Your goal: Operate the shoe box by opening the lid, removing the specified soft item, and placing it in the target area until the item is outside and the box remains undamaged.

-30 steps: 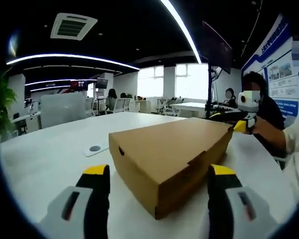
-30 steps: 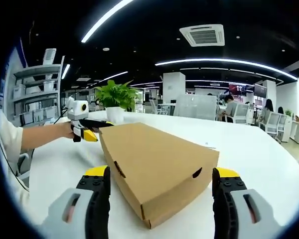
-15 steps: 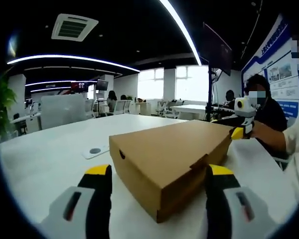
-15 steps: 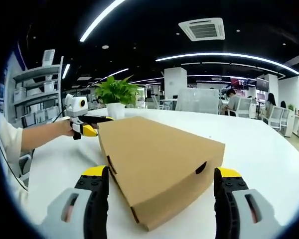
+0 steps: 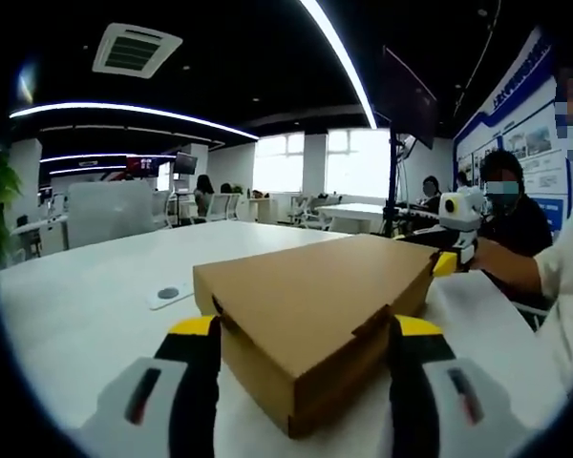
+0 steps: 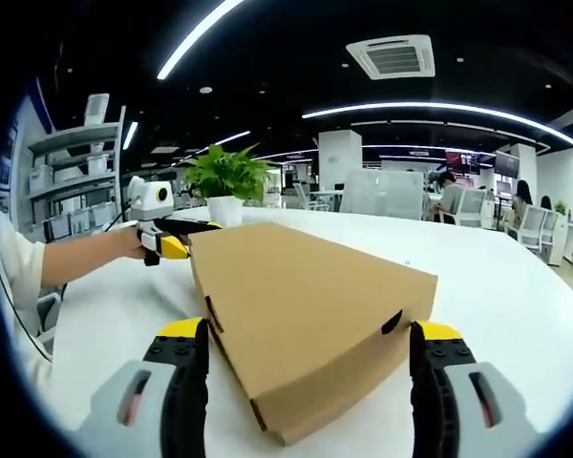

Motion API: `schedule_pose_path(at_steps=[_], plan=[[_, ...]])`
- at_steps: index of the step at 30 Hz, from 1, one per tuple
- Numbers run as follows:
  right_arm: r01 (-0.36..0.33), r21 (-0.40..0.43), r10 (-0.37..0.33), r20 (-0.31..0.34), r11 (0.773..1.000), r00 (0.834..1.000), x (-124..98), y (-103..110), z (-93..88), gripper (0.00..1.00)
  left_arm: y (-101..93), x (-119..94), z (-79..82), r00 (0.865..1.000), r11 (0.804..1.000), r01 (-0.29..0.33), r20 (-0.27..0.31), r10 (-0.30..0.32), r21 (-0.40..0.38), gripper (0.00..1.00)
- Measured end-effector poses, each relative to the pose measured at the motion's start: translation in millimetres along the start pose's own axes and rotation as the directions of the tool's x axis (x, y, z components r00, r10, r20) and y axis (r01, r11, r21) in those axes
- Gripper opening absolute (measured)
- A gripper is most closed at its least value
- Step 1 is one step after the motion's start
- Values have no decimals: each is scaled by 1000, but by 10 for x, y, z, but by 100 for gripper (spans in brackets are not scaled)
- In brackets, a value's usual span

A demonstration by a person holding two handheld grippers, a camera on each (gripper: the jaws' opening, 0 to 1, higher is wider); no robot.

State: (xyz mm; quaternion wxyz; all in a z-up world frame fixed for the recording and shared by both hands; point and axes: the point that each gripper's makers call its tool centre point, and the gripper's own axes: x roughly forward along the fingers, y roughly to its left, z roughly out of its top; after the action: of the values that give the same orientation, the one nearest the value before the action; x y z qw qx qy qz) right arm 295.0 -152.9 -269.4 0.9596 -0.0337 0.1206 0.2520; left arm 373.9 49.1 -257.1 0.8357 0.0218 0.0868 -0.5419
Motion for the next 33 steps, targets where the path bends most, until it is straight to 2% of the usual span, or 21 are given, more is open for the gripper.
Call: schedule_pose_path(at_steps=[14, 33], plan=[[16, -22, -16, -10, 1000, 1000, 41, 12, -14, 91, -10, 21, 2, 1000, 1000, 1, 8, -1, -15, 74], [8, -22, -8, 13, 1000, 1000, 54, -19, 5, 90, 3, 33, 3, 1000, 1000, -8, 8, 8, -20, 72]])
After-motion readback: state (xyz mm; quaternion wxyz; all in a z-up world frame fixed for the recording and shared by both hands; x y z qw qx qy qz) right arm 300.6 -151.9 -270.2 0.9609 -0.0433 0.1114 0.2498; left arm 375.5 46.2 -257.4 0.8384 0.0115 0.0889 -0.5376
